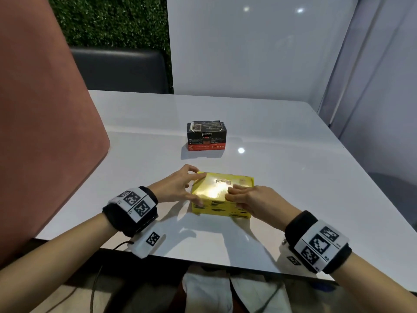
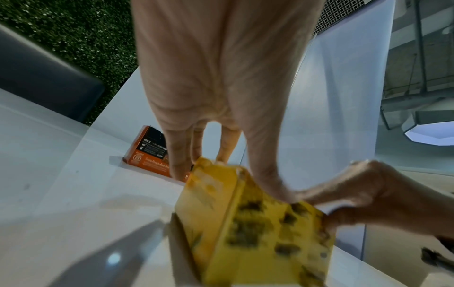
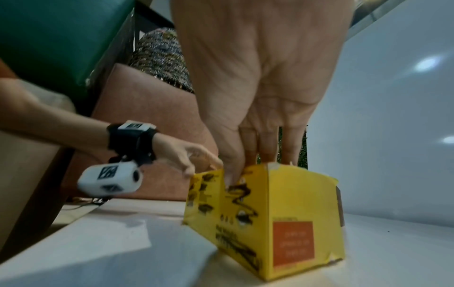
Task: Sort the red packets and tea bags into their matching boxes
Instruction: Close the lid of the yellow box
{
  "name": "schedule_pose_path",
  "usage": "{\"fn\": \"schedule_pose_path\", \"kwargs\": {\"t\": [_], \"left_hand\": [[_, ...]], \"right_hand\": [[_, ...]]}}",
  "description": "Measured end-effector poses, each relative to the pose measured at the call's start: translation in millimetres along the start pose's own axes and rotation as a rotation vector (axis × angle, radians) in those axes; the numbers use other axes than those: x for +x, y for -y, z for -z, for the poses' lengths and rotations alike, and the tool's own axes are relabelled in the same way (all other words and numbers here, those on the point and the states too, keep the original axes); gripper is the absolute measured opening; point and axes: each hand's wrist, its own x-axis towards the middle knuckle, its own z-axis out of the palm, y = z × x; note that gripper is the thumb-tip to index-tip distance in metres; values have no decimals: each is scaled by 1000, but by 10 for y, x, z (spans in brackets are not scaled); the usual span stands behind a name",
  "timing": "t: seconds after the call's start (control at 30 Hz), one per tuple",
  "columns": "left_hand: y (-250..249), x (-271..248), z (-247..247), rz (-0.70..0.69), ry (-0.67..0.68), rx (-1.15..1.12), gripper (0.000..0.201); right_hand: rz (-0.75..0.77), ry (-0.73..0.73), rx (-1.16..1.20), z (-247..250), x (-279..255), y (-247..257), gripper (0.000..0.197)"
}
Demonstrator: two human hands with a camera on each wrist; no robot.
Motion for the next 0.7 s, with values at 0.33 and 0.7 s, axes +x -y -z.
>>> {"fn": "schedule_pose_path", "kwargs": {"t": [0.33, 0.7], "left_hand": [[-15, 1126, 1103, 183, -199, 200, 75], [171, 1823, 934, 83, -112, 446, 59]], "right_hand": [[-100, 49, -164, -126, 109, 9, 55], [-182, 139, 65, 7, 1, -549, 50]]}}
